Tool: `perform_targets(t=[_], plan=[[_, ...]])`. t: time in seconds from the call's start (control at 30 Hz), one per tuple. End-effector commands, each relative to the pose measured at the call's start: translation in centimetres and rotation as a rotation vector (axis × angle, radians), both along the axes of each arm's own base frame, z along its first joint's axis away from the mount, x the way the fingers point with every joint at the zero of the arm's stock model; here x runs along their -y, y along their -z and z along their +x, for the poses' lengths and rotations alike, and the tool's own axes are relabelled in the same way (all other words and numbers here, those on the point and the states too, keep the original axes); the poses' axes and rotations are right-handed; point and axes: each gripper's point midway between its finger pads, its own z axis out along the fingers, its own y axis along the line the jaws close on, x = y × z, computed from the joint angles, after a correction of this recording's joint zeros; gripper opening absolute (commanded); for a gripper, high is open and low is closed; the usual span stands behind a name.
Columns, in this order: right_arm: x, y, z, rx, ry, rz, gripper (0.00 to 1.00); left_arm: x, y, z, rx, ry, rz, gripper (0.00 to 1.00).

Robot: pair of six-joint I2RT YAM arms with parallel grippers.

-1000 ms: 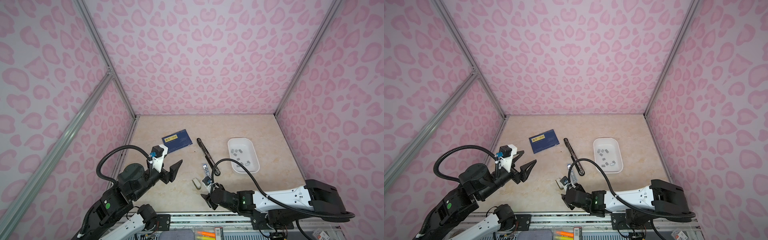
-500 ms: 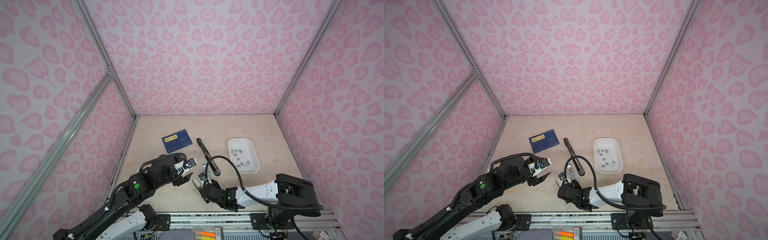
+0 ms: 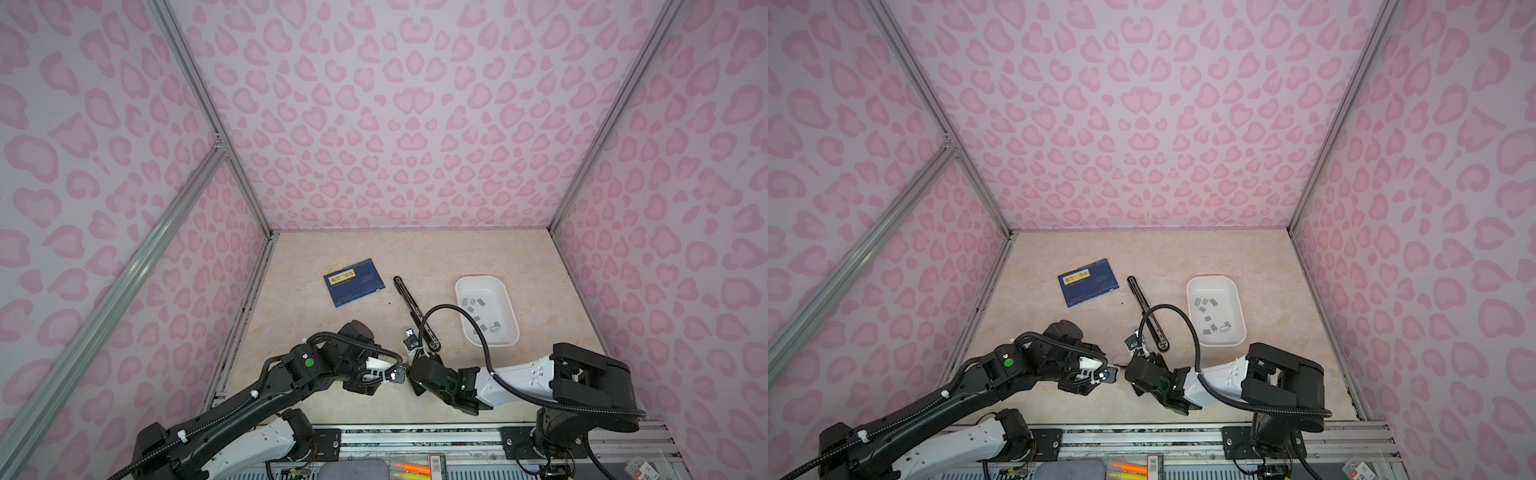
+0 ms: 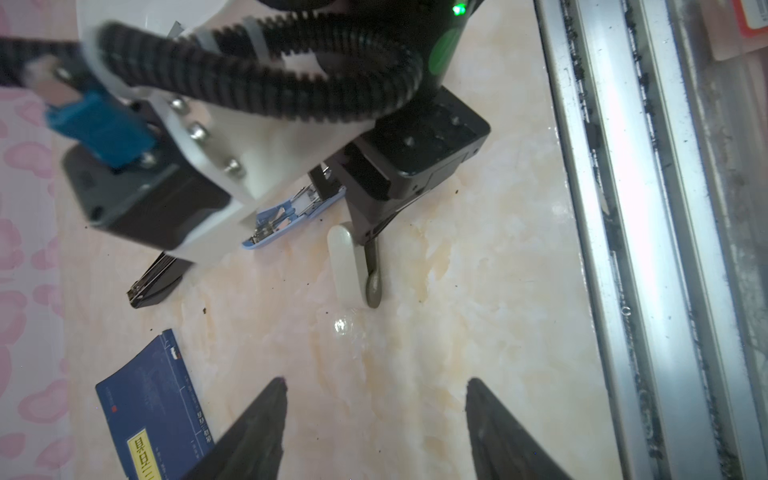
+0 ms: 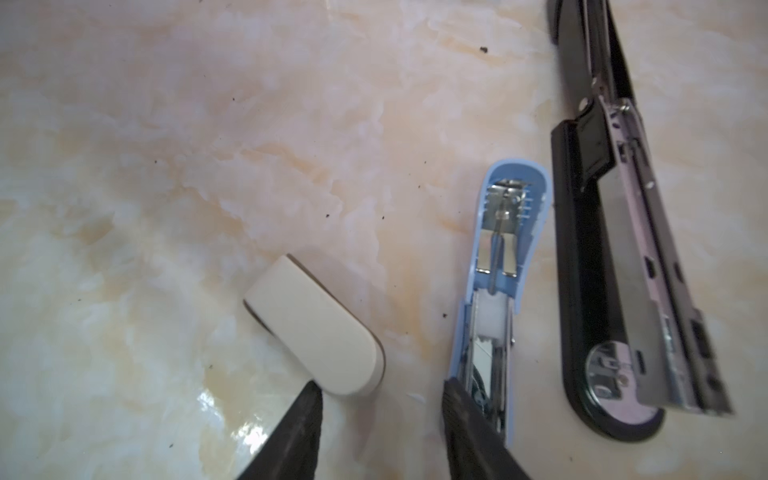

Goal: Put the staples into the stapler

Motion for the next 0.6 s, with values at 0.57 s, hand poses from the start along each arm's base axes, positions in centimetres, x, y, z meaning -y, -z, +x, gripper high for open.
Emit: perform_targets(t=[0.57], plan=[[11.0,-5.4,-0.1,0.121,0.208,0.144,0.48,6.3,4.7,7.6,-0.083,-0.186,0.101,0.64]])
